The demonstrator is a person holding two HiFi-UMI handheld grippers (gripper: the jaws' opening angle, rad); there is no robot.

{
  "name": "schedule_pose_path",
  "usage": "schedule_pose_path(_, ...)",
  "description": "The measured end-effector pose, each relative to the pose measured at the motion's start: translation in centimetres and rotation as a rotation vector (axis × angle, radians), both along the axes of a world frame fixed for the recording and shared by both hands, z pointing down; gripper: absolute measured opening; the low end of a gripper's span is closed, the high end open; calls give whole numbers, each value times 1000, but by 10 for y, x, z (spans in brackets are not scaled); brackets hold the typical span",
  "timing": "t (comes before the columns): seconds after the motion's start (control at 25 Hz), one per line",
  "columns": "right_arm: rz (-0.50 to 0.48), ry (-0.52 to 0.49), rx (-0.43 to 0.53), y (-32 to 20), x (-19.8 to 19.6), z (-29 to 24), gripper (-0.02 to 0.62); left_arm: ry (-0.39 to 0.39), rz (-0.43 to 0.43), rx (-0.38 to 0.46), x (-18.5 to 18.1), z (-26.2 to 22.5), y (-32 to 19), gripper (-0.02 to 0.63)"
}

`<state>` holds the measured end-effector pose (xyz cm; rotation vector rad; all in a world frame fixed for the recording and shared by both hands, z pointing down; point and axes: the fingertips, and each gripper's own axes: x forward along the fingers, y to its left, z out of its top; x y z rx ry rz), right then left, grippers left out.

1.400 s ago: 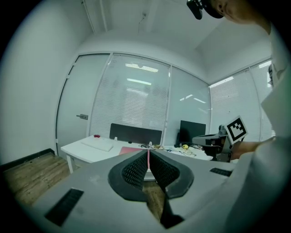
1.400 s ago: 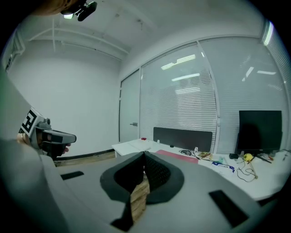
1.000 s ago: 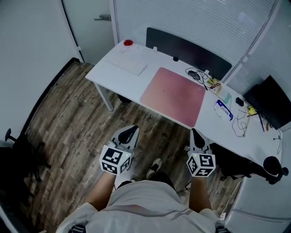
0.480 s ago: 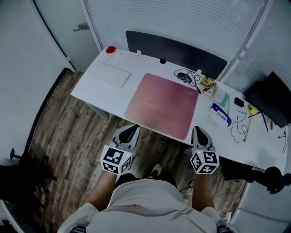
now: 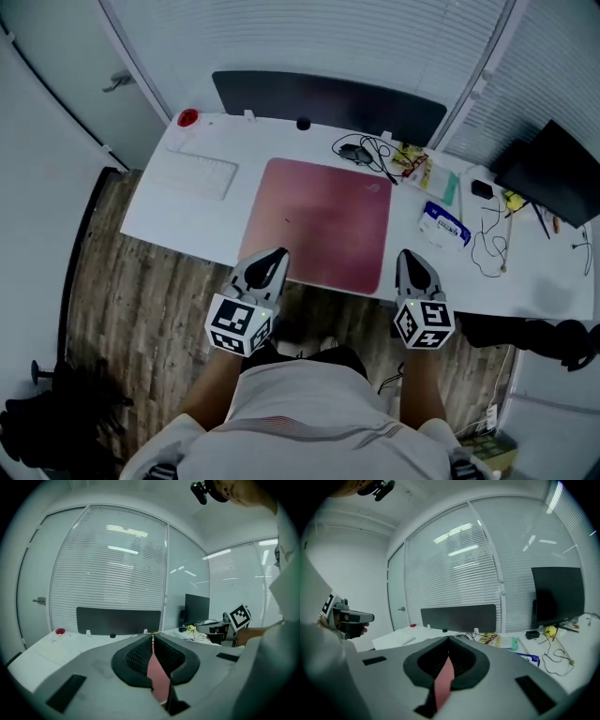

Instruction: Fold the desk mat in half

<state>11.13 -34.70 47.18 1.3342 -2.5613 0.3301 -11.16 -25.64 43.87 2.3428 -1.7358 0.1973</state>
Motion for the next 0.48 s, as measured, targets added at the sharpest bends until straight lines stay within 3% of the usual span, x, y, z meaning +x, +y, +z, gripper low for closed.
schedule_pose_path(0.12, 101, 23, -4, -2, 2, 0, 51, 21, 89, -18, -8, 9, -21, 21)
schedule_pose_path(0.32, 250, 73, -16, -2, 2, 6, 51, -19, 236, 5, -18, 10, -53, 21)
schedule_pose_path(0.48, 378, 96, -104, 6, 11, 39, 52, -4, 317, -37, -28, 32, -57, 21)
